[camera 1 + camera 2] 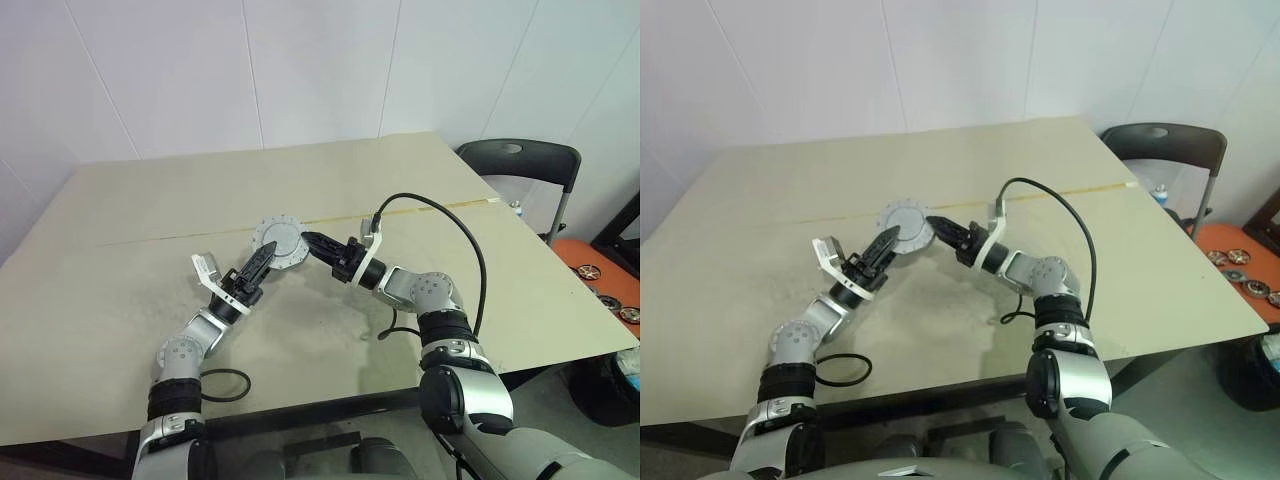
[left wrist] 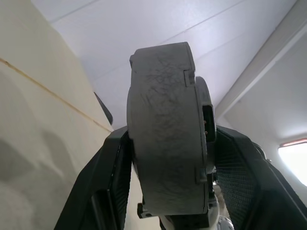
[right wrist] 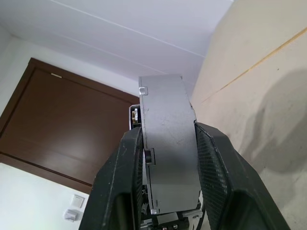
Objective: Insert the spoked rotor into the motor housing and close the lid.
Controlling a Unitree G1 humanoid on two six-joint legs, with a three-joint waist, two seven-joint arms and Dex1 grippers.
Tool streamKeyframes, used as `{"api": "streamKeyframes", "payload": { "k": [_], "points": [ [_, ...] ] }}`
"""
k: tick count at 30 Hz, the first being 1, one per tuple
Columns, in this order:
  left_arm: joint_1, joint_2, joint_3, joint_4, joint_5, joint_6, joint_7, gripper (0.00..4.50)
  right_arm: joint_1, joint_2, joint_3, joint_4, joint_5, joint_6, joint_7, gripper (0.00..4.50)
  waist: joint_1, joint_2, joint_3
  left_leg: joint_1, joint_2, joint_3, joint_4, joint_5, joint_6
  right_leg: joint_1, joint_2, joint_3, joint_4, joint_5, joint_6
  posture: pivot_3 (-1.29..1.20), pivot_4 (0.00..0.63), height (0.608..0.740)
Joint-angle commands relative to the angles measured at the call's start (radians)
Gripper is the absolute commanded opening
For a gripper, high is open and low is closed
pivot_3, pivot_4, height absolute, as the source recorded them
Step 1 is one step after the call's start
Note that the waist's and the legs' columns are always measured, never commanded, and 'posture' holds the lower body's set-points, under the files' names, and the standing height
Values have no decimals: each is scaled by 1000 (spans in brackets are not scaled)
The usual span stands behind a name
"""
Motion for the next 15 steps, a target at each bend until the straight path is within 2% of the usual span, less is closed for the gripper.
{"api": "streamKeyframes", "payload": {
  "k": [1, 8, 15],
  "points": [
    [-6, -5, -71, -64, 17, 35, -46, 2194, -28, 18, 25, -41, 14, 2, 6, 1207, 0, 0, 0, 0, 0, 0, 0, 0, 0, 0, 0, 0, 0, 0, 0, 0, 0, 740],
    [-3, -23, -83, -76, 25, 33, -40, 2192, -29, 27, 38, -41, -1, -17, 0, 1207, 1, 0, 0, 0, 0, 0, 0, 0, 0, 0, 0, 0, 0, 0, 0, 0, 0, 740],
    [-12, -58, -44, -58, 28, -6, -18, 2192, -35, 33, 34, -50, -1, -48, -29, 3472, 0, 0, 0, 0, 0, 0, 0, 0, 0, 0, 0, 0, 0, 0, 0, 0, 0, 740]
  ]
}}
